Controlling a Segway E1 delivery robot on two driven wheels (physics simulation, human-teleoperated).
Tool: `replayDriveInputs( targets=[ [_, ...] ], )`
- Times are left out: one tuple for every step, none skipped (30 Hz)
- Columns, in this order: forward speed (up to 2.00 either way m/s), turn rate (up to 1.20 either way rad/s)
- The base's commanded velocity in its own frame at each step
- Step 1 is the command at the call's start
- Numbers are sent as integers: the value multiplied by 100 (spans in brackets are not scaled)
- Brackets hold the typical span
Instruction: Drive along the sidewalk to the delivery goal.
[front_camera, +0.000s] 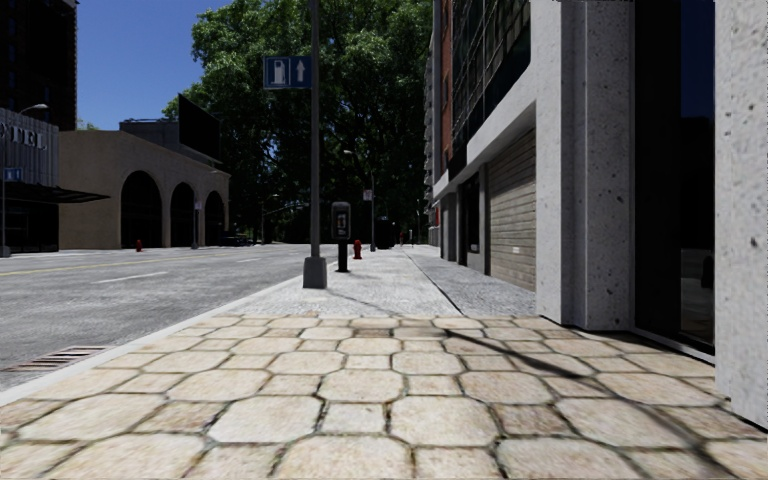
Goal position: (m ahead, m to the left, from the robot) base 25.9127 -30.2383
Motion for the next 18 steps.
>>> replayDriveInputs(
  targets=[
    [200,0],
    [200,0],
    [200,0],
    [200,0],
    [200,0],
    [200,0],
    [200,0],
    [200,0],
    [200,0],
    [200,0],
    [200,0],
    [200,0],
    [200,0],
    [200,0],
    [200,0],
    [200,0],
    [200,0],
    [200,0]
  ],
)
